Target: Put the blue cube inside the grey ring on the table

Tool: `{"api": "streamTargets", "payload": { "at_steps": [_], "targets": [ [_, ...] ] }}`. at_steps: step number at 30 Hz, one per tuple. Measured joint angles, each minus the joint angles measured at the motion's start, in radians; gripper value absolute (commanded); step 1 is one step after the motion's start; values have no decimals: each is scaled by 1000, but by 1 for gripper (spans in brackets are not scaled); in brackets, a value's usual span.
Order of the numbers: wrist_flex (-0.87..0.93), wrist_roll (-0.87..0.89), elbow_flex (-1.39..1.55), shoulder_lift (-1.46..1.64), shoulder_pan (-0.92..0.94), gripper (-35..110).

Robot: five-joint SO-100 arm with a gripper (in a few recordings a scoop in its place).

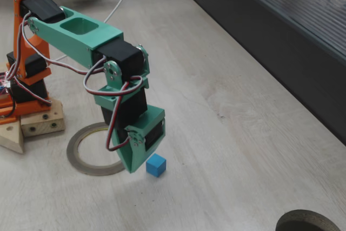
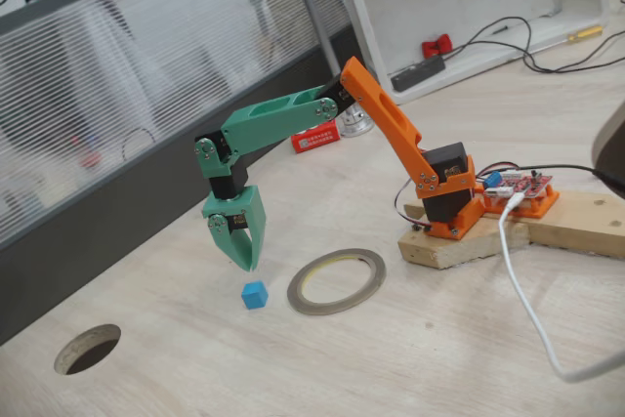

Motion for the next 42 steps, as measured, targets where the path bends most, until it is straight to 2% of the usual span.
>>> {"api": "streamTargets", "payload": {
  "at_steps": [9,18,35,42],
  "targets": [
    [9,0,0,0,0,23],
    [101,0,-3,0,0,34],
    [101,0,-3,0,-2,34],
    [101,0,-3,0,-81,34]
  ]
}}
